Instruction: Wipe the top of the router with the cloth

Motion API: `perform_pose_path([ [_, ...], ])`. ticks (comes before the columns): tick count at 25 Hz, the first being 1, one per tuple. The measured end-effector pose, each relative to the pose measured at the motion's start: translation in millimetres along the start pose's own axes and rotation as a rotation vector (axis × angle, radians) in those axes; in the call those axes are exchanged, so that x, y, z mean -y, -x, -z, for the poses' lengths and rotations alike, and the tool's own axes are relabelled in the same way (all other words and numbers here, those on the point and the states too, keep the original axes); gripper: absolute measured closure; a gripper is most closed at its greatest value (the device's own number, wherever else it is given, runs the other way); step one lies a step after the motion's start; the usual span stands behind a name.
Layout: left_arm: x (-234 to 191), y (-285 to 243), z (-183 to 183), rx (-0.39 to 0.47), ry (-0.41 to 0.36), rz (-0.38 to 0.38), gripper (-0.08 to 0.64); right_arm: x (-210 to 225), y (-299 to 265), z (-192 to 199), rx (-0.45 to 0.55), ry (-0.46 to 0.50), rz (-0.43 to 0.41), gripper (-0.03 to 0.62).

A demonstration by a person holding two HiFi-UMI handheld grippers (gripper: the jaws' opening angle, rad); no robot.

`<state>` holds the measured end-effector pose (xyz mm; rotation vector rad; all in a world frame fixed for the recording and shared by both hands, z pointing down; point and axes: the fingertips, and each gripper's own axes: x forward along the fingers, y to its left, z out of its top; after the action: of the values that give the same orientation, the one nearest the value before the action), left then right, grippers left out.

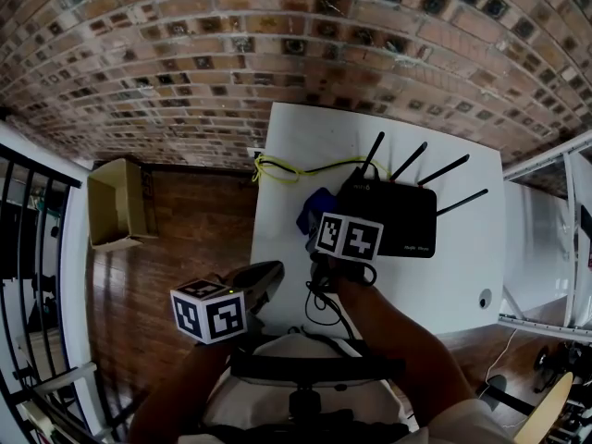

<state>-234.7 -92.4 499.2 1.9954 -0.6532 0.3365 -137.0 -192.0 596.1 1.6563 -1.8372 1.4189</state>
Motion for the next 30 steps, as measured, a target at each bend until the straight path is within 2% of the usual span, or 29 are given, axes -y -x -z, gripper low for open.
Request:
perform_pose_path([
  [4, 3.3, -2.0, 3.0, -0.004, 0.012, 0.016, 0.532, -8.8, 9.9, -6.6, 0.040, 0.051, -0.055, 0.466],
  [7, 4.2, -1.1, -1.9, 0.004, -0.014, 0.001, 0.532, -20.9, 20.6, -10.4, 0.074, 0.089, -0.118, 0.466],
  [13, 9.2, -6.7, 6.5, -0.022, -0.007, 0.038, 0.532, -37.9, 49.8, -18.7, 0.130, 0.113, -0.220, 0.460],
  [23, 41.9, -27.2, 10.5, -0.036, -0.070, 0.072, 0.532, -8.2, 109.1, -28.6, 0.219, 0.191, -0.226, 0.457],
  [30, 73.5, -47.9, 14.9, -0.010, -0.064, 0.061, 0.532, 33.9, 150.4, -31.1, 0.231, 0.208, -0.252, 0.457],
])
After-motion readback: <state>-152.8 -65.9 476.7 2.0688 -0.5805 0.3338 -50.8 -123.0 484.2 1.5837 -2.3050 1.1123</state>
